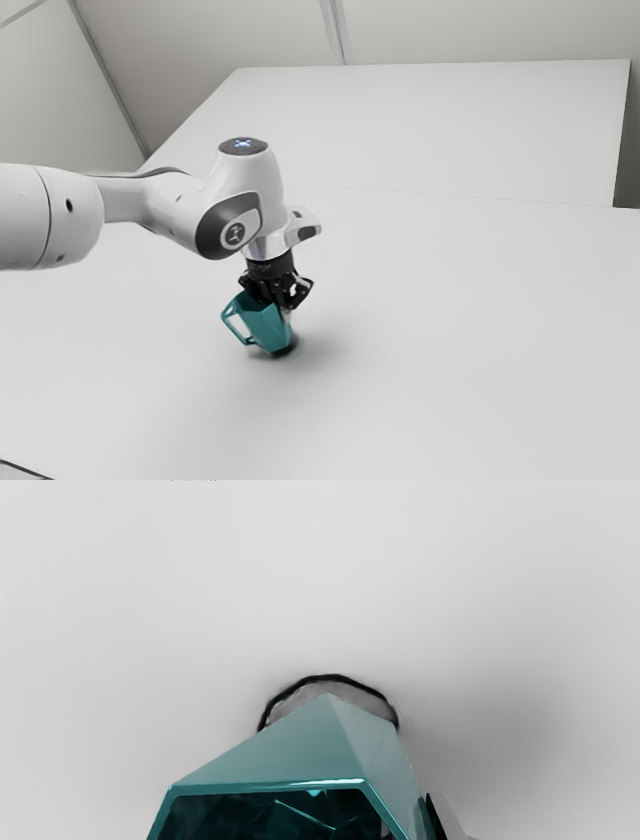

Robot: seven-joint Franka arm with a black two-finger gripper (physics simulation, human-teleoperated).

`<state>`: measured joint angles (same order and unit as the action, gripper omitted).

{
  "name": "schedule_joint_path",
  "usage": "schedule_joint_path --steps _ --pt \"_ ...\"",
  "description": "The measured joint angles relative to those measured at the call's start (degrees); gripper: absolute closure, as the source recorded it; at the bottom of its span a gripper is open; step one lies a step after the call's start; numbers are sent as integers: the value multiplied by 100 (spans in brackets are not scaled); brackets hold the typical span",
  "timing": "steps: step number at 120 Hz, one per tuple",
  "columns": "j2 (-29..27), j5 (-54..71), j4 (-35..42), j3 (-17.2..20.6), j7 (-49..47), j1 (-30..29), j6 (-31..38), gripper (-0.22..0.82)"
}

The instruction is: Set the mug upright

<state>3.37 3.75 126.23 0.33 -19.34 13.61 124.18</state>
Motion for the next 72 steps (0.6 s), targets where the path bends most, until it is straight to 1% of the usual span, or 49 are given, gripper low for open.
schedule_joint_path --steps 30,47,53,62,72 --pt "176 10 31 -4 -50 -72 255 78" --pt "103 -45 20 -7 -16 -112 282 46" --pt "39 -49 18 -9 -4 -111 281 36" --pt "-74 -45 13 -9 17 -107 271 25" --pt "-191 -39 -11 -7 40 -104 263 17"
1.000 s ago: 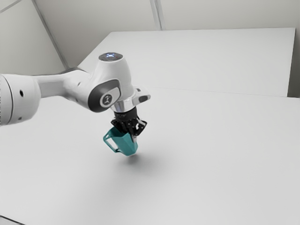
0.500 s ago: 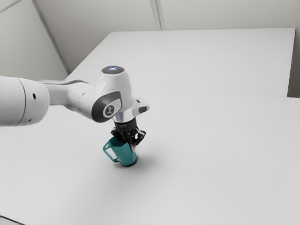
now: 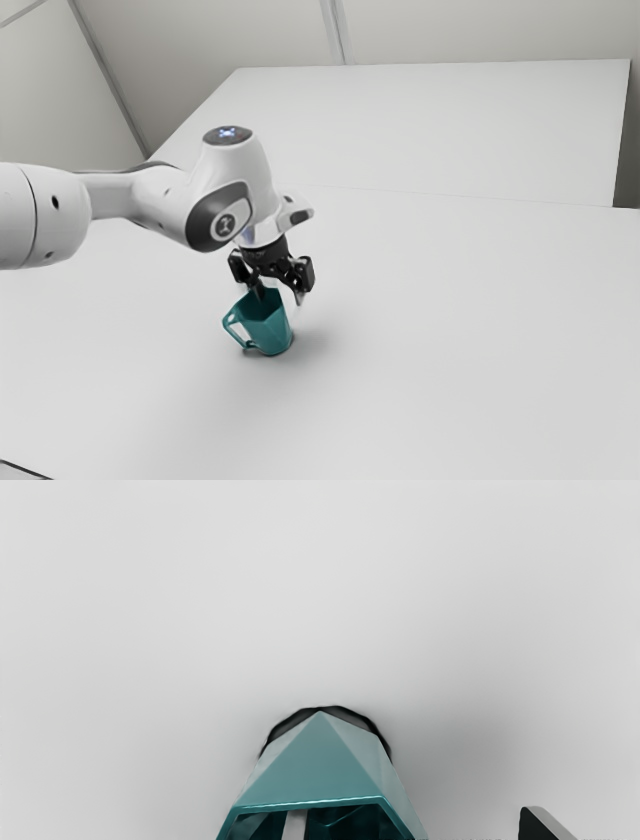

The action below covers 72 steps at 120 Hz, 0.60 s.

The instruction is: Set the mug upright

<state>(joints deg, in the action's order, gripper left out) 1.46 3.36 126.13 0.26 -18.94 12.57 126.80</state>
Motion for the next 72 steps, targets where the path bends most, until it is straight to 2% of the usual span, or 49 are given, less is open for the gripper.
schedule_joint_path --steps 27,72 --pt "-307 -4 -324 8 52 3 -77 6" --pt "-320 239 -2069 -11 404 36 -1393 1"
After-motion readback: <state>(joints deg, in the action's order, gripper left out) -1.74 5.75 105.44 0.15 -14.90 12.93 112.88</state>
